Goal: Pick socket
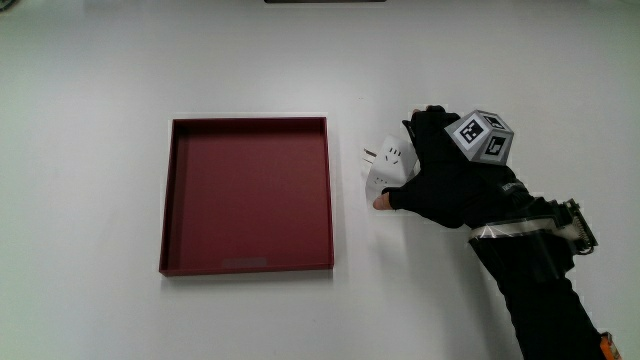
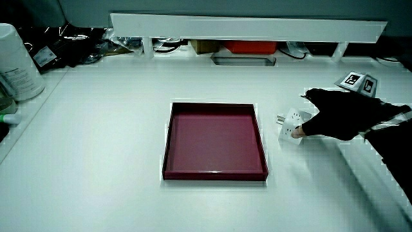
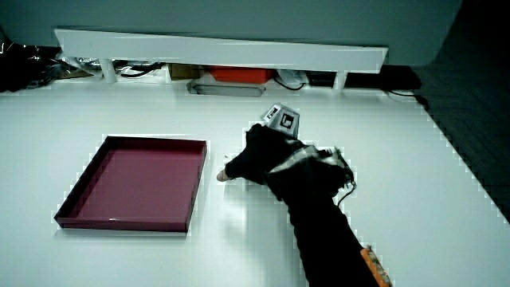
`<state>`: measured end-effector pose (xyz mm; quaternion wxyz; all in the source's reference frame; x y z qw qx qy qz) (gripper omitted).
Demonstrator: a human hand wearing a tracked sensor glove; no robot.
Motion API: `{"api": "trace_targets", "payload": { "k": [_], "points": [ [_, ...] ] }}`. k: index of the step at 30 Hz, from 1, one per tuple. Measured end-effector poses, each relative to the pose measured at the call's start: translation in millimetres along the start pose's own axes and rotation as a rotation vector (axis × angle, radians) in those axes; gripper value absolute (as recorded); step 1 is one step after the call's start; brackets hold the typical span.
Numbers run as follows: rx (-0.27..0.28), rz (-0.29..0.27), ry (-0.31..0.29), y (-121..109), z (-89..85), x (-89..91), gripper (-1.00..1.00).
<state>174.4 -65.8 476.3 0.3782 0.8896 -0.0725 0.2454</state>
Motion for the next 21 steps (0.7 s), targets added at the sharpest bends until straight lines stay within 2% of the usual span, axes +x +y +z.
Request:
{"api": "trace_targets", "payload": {
  "k": [7, 8, 17, 21],
  "points": [
    [-0.014, -0.029, 0.021, 17.8, -12.1, 9.8, 0.0],
    [-0.029, -0.016, 0.032, 17.3, -12.5, 6.7, 0.0],
    [-0.035, -0.053, 0.042, 30.3, -23.0, 16.6, 0.0],
    [-0.003, -0.046, 0.055, 29.7, -23.6, 18.0, 0.17]
  ]
}}
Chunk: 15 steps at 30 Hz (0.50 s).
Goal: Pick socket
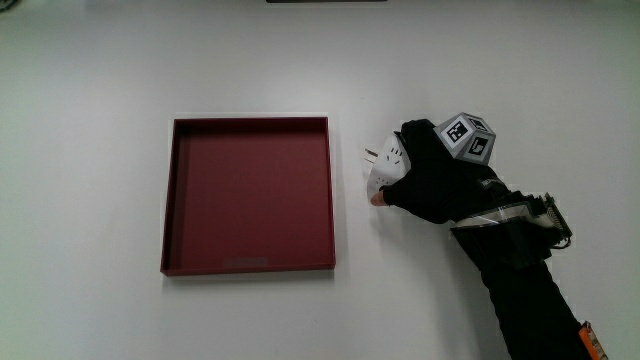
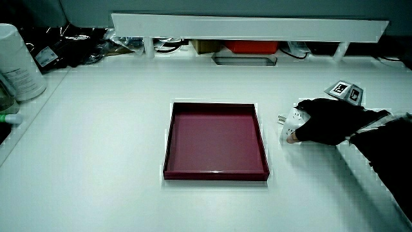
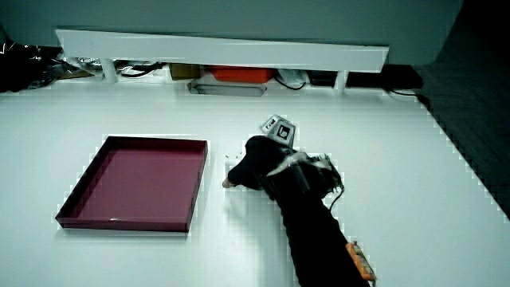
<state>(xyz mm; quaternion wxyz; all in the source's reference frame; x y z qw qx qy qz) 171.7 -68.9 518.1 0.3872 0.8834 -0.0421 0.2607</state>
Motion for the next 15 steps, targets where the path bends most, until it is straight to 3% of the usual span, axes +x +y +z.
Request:
{"api": "trace_targets", "payload": {
  "k": [15],
  "points": [
    [0.084, 0.029, 0.014, -4.3, 1.5, 0.7, 0.83]
  ]
}}
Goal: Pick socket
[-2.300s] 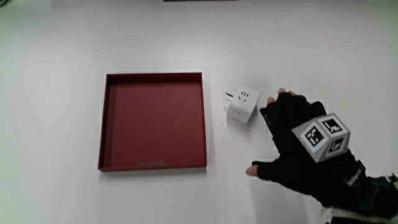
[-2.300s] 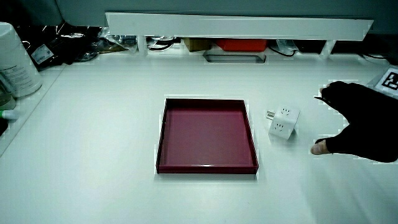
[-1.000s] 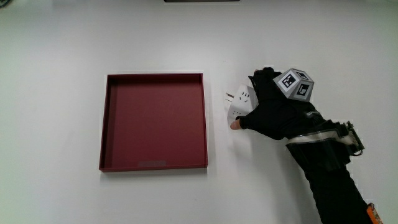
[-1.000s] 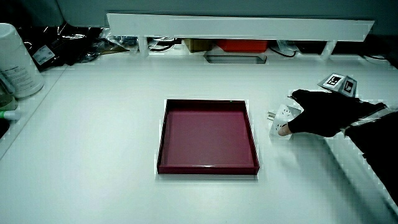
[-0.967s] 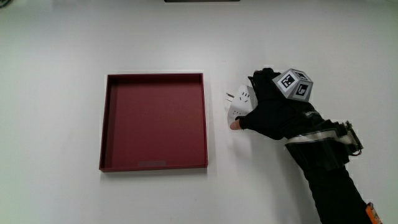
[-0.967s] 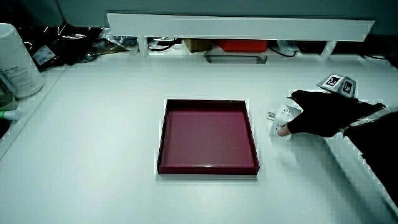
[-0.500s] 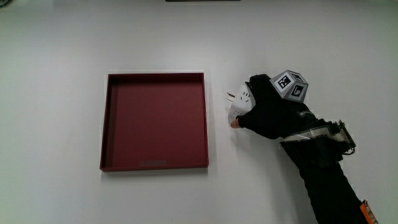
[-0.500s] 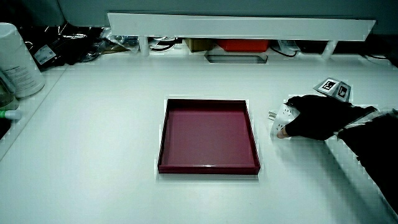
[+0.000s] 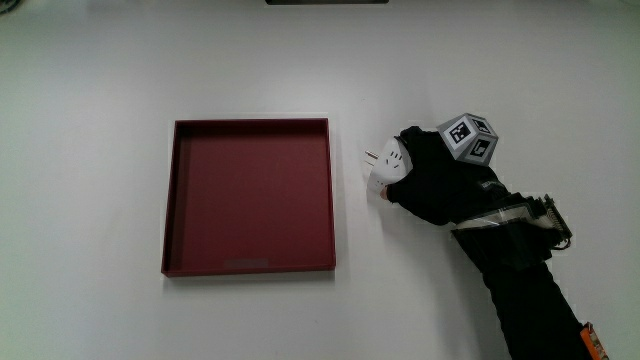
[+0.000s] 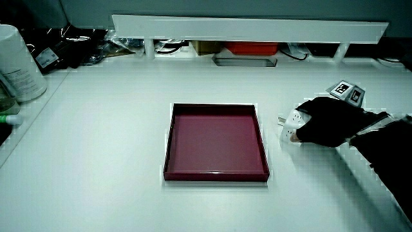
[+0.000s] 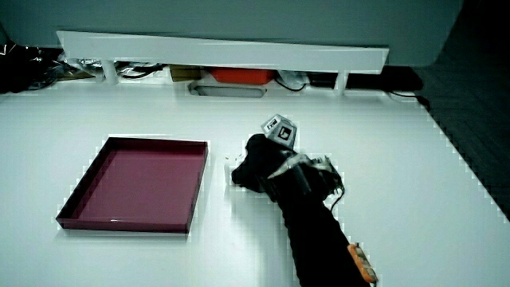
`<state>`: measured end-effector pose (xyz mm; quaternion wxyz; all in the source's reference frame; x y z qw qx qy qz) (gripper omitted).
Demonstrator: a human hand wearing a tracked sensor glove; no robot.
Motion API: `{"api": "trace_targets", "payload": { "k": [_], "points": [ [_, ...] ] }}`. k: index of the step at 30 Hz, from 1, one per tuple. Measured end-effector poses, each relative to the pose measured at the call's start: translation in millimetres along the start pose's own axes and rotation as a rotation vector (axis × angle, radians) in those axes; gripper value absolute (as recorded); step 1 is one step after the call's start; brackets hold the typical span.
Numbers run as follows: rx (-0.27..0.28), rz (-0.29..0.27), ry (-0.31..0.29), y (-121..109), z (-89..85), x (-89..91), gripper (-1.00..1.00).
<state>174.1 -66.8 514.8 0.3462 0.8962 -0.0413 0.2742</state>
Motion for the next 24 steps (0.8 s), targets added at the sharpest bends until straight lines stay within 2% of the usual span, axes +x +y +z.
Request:
{"api": "trace_targets", "payload": {
  "k": [4, 10, 11, 17, 20, 23, 24],
  "points": [
    [0.002, 0.013, 0.004, -1.0, 0.4, 0.0, 1.0],
    [0.017, 0.057, 0.001, -8.5, 8.9, -13.9, 1.0],
    [0.009, 0.075, 0.018, -9.5, 10.4, -17.4, 1.0],
    [0.025, 0.165, -0.008, -20.0, 13.9, -51.4, 1.0],
    [0.019, 0.23, -0.001, -27.8, 12.9, -70.9, 1.0],
    [-0.005, 0.278, -0.023, -29.9, 6.4, -85.0, 1.0],
    [0.002, 0.298, -0.01, -34.5, 7.5, -93.9, 1.0]
  ]
}}
